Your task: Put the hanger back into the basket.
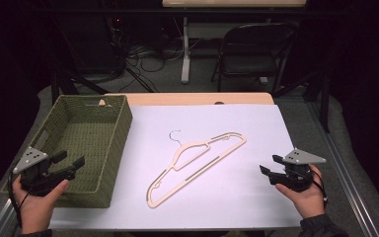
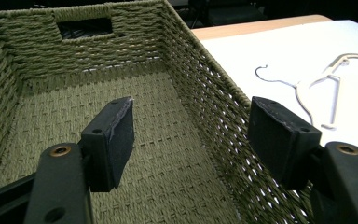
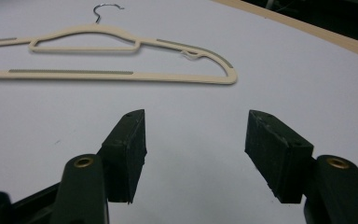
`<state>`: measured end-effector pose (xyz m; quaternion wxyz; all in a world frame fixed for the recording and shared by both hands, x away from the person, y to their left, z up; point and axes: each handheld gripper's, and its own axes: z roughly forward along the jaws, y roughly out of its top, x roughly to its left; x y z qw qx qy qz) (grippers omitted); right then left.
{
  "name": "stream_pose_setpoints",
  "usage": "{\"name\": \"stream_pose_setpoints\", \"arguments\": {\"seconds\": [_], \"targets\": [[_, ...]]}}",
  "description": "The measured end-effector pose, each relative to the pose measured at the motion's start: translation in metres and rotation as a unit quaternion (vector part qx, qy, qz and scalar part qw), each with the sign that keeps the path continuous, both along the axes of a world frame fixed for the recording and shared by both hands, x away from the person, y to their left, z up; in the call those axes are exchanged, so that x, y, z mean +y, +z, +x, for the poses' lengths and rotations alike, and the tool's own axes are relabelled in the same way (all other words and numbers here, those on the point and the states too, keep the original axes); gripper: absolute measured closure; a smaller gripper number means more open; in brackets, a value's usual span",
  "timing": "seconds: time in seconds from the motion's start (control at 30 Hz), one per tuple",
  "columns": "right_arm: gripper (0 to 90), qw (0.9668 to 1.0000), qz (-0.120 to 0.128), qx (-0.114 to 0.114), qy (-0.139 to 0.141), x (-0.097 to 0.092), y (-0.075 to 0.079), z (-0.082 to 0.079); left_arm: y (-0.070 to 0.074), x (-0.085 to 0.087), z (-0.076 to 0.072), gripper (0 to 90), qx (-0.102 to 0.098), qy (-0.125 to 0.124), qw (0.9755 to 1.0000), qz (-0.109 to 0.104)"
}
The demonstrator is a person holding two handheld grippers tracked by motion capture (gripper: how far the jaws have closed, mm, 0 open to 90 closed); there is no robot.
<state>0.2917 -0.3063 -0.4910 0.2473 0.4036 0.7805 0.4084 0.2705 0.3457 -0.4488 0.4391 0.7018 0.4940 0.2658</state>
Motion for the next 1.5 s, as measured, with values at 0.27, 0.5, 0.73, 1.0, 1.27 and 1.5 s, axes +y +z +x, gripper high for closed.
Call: {"name": "stream_pose_setpoints", "arguments": {"seconds": [0.27, 0.5, 0.73, 1.0, 1.27, 1.5], "targets": [[45.1, 0.9983, -0.032, 0.025, 0.043, 0.007, 0.009, 0.01, 0.006, -0.011, -0.004, 32.6, 0.0, -0.019, 0.9998, 0.004], [47.1, 0.9924, -0.079, 0.06, 0.074, 0.026, 0.022, 0.018, 0.011, -0.02, -0.008, 32.7, -0.006, -0.029, 0.9996, 0.003], [44.0, 0.9864, -0.113, 0.075, 0.092, 0.044, 0.049, 0.037, 0.014, -0.024, -0.008, 33.6, -0.008, -0.035, 0.9993, -0.006], [44.9, 0.9752, -0.148, 0.086, 0.141, 0.073, 0.066, 0.059, 0.016, -0.023, -0.008, 34.8, -0.012, -0.031, 0.9994, -0.009], [52.2, 0.9651, -0.178, 0.09, 0.17, 0.105, 0.072, 0.076, 0.017, -0.023, -0.009, 35.4, -0.016, -0.03, 0.9994, -0.006], [55.0, 0.957, -0.188, 0.101, 0.196, 0.127, 0.073, 0.094, 0.015, -0.025, -0.007, 35.4, -0.013, -0.028, 0.9995, 0.001]]}}
